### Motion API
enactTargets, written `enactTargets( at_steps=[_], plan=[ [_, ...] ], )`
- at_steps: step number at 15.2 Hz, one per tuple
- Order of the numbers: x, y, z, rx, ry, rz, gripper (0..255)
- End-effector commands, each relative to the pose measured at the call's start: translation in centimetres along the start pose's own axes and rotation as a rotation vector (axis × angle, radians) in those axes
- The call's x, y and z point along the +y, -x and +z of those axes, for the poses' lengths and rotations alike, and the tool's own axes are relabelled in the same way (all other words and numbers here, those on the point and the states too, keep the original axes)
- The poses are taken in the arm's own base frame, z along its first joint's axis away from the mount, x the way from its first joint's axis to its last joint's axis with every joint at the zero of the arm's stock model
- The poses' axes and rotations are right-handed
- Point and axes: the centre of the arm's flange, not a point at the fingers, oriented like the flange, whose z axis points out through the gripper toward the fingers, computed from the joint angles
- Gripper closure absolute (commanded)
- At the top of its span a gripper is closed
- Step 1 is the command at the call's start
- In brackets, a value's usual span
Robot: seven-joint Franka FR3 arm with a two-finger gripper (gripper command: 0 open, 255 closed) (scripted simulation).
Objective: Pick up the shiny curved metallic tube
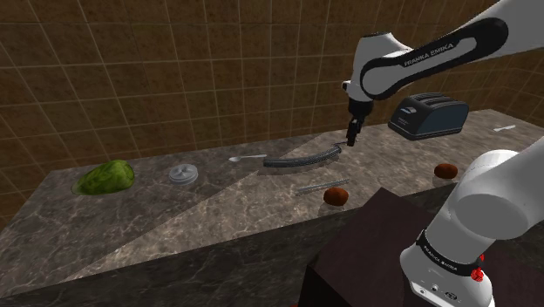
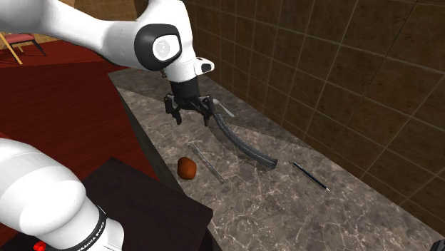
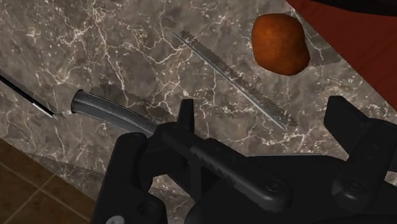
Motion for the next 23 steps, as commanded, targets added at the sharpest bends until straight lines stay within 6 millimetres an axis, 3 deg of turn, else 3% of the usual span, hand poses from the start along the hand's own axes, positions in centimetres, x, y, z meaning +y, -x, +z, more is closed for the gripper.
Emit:
enactTargets(
  at_steps=[1, 12, 23],
  plan=[
    [1.2, -1.2, 1.9, 0.015, 0.006, -0.049, 0],
    [7.0, -8.2, 12.4, 0.085, 0.025, -0.3, 0],
    [11.0, -17.1, 22.3, 0.154, 0.045, -0.552, 0]
  ],
)
